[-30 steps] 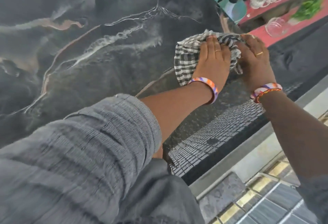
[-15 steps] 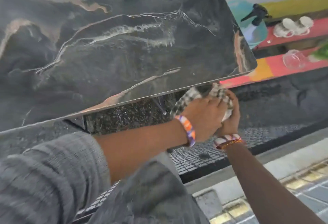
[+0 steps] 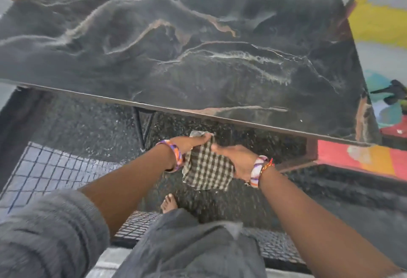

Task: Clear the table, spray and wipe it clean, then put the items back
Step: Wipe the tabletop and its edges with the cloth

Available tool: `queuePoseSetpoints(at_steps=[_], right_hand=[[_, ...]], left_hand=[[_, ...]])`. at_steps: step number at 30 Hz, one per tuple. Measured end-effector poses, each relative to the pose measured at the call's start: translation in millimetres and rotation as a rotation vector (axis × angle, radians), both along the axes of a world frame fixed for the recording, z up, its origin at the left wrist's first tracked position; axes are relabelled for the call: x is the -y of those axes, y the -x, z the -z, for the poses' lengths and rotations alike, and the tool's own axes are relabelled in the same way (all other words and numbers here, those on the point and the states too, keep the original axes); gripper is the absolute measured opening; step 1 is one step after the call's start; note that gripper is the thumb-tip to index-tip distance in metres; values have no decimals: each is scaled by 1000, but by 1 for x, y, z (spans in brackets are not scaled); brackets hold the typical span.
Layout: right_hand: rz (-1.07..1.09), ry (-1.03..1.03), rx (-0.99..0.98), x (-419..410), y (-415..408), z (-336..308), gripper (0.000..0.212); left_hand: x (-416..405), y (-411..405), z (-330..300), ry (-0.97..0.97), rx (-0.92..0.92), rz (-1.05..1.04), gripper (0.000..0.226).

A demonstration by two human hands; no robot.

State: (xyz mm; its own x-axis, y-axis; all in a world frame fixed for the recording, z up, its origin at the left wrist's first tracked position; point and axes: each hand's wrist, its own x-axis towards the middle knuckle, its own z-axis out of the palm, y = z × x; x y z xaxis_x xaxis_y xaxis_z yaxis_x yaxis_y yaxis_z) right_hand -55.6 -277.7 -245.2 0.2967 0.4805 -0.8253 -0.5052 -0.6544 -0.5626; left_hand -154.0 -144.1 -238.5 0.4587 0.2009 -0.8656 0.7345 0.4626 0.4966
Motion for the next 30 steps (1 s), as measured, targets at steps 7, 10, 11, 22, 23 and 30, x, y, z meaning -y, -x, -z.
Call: queuePoseSetpoints(at_steps=[7, 10, 11, 22, 23, 30], right_hand=[[-394, 27, 326, -68, 9, -20, 35], [-400, -13, 181, -90, 17, -29, 26], [-392, -19, 141, -96, 18, -30, 32], [-410, -88, 477, -109, 29, -17, 68], [-451, -89, 523, -104, 28, -17, 63], [-462, 174, 837, -49, 14, -21, 44]], left_hand=[[-45, 49, -36, -441, -66, -83, 53], [-68, 59, -40, -476, -41, -200, 54], [-80, 62, -38, -464, -21, -235, 55], [-117, 75, -20, -421, 99, -159, 70], [-116, 73, -16, -457, 145, -87, 69], [-79, 43, -9, -950, 3, 752, 51]])
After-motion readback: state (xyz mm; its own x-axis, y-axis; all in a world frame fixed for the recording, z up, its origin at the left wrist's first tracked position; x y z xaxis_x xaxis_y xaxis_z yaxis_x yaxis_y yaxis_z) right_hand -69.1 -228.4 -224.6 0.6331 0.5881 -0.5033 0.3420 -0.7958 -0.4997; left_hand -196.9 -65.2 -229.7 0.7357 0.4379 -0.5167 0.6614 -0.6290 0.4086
